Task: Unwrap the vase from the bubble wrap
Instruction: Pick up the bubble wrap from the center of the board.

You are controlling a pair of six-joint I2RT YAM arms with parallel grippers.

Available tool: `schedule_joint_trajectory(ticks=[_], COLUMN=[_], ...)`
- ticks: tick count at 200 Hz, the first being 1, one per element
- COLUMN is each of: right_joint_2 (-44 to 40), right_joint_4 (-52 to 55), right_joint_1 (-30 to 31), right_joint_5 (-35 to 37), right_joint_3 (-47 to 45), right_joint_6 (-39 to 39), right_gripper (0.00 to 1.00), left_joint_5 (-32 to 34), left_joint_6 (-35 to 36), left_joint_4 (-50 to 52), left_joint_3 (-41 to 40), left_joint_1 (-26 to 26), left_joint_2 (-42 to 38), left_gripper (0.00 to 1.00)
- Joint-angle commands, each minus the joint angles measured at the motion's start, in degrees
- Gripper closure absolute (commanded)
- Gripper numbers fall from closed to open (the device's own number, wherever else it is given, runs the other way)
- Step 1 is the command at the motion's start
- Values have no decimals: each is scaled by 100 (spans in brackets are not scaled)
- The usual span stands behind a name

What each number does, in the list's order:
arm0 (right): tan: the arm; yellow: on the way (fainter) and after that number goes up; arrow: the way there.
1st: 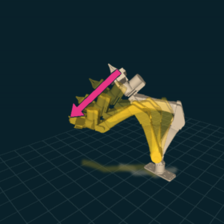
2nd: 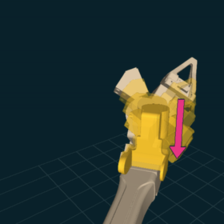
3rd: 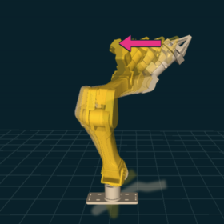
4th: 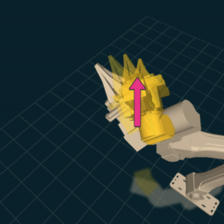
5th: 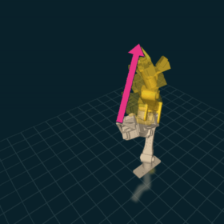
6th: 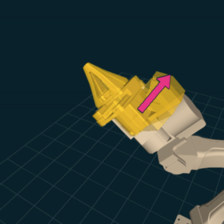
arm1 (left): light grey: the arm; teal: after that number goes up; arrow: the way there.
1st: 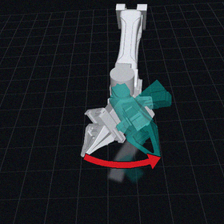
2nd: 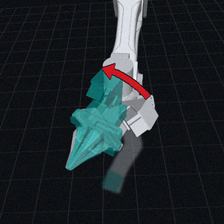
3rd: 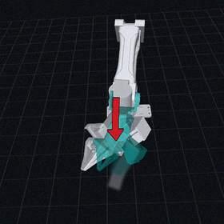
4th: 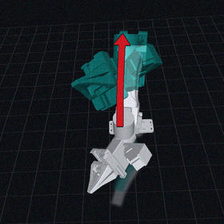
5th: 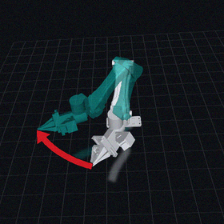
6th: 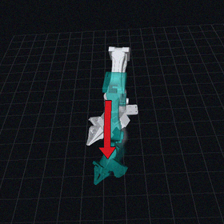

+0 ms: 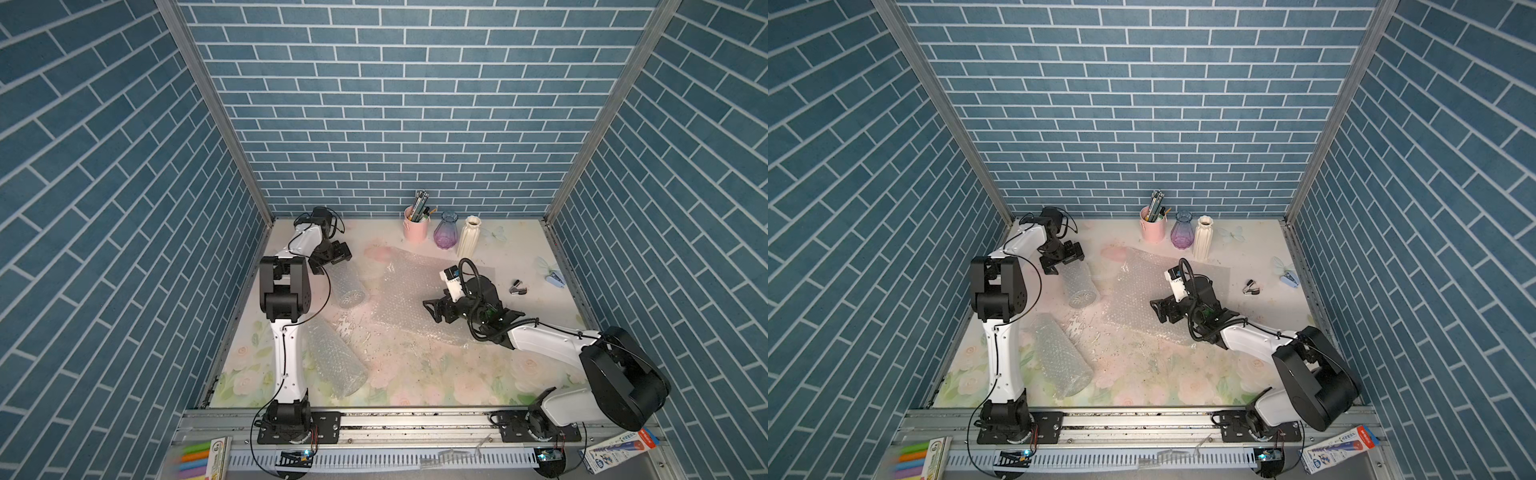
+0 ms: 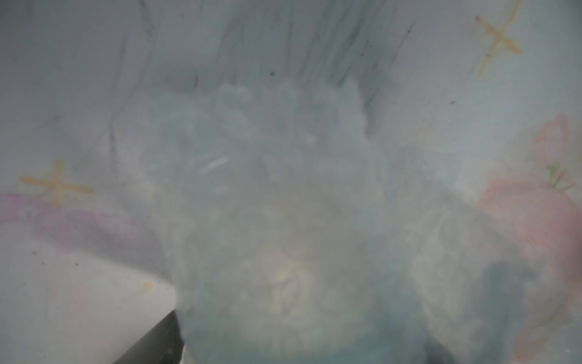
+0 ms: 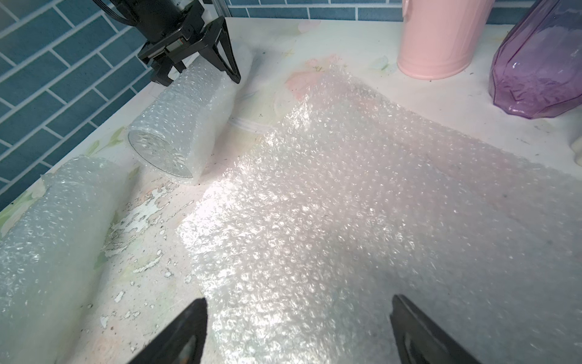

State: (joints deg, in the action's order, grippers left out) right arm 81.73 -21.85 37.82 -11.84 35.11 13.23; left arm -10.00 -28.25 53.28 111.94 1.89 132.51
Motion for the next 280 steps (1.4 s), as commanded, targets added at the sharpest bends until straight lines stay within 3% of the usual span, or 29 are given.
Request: schedule_joint_trajectory(ticks=[1,53,120,207,280], right_joint_2=[61,-84,-388,-748,-1009], right_joint_4=[-7,136,253,523,963], right_joint_1=[18,18,19,15,13], right_joint_5=[-43,26,232,838,1112], right_joint_3=[222,242,189,223,417], right_joint_6=[50,90,204,670,1012], right_gripper=[9,11,13,14,15], left_joint_5=[-80,-221,-280,-533,-1230], left_joint_6=[-52,-136,90,570,792], left_joint_4=[-87,-203,-406,-268,-255], left_joint_3=[-48,-98,-513,-1291,-1876], left_joint_1=[4,18,14,16,121], left_joint_2=[60,85,-943,-2267,-3196], left_gripper=[5,14,31,32,33])
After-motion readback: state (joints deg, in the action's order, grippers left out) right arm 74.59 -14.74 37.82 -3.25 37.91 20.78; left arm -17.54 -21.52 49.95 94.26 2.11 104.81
